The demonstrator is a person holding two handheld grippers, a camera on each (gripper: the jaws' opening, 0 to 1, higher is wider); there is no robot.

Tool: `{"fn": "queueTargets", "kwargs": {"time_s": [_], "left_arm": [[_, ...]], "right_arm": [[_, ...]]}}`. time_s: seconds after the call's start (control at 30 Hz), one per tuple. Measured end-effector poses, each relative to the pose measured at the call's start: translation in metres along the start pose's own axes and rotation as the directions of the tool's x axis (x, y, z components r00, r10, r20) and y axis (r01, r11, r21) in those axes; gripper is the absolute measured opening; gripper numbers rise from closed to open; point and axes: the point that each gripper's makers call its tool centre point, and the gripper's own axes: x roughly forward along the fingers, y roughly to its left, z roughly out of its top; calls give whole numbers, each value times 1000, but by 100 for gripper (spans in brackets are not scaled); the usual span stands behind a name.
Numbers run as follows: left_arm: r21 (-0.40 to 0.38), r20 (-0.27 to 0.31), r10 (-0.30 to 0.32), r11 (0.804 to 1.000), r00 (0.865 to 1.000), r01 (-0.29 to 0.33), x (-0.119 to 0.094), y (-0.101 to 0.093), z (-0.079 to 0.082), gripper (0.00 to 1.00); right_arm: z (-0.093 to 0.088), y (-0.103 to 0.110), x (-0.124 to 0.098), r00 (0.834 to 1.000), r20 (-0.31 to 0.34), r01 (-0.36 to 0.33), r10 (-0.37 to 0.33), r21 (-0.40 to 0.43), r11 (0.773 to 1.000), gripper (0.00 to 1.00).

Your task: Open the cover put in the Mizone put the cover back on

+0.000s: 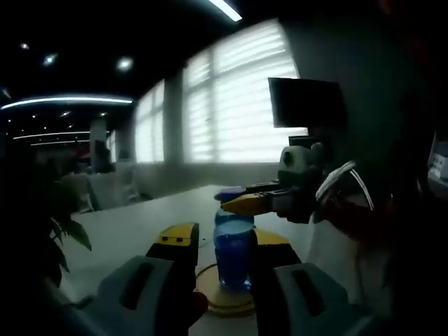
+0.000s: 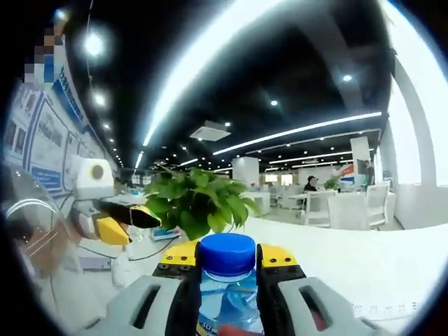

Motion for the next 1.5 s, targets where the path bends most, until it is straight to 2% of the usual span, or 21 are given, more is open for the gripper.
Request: {"fn": "queueTargets", "kwargs": {"time_s": [0.3, 0.5, 0.6, 0.7, 0.8, 0.93, 1.1, 1.27, 1.4, 1.5], "left_arm": [[-18, -9, -6, 1000, 1000, 6, 1, -1, -3, 21], [-29, 0, 5, 1000, 1000, -5, -1, 2, 0, 21], [-31, 4, 9, 999, 1000, -9, -2, 4, 2, 21], [-32, 3, 11, 999, 1000, -11, -2, 4, 3, 21], [-44, 7, 11, 999, 1000, -10, -3, 4, 5, 21], [-59, 0, -1, 998, 1000, 1, -4, 1, 6, 21], [-5, -15, 6, 1000, 1000, -6, -5, -1, 4, 21], [4, -12, 5, 1000, 1000, -5, -6, -1, 5, 21], [-17, -8, 4, 1000, 1000, -4, -6, -2, 6, 21], [-8, -9, 6, 1000, 1000, -6, -6, -2, 6, 21]], "right_arm": [[5, -2, -9, 1000, -12, -22, 22, 31, 999, 23], [9, -3, -16, 1000, -17, -24, 24, 7, 1000, 23], [20, -5, -23, 999, 18, -44, 42, 80, 996, 22], [23, -11, -32, 1000, 8, -21, 21, 57, 998, 20], [24, -10, -39, 999, -2, -37, 37, 34, 999, 20], [36, -5, -50, 997, 10, -70, 70, 15, 997, 20], [34, -1, -63, 996, -39, -79, 77, -74, 994, 20], [26, -1, -73, 993, -93, -83, 76, -72, 994, 20], [19, 2, -79, 986, -145, -95, 80, -96, 991, 20], [19, 5, -84, 983, -160, -103, 88, -85, 991, 20]]}}
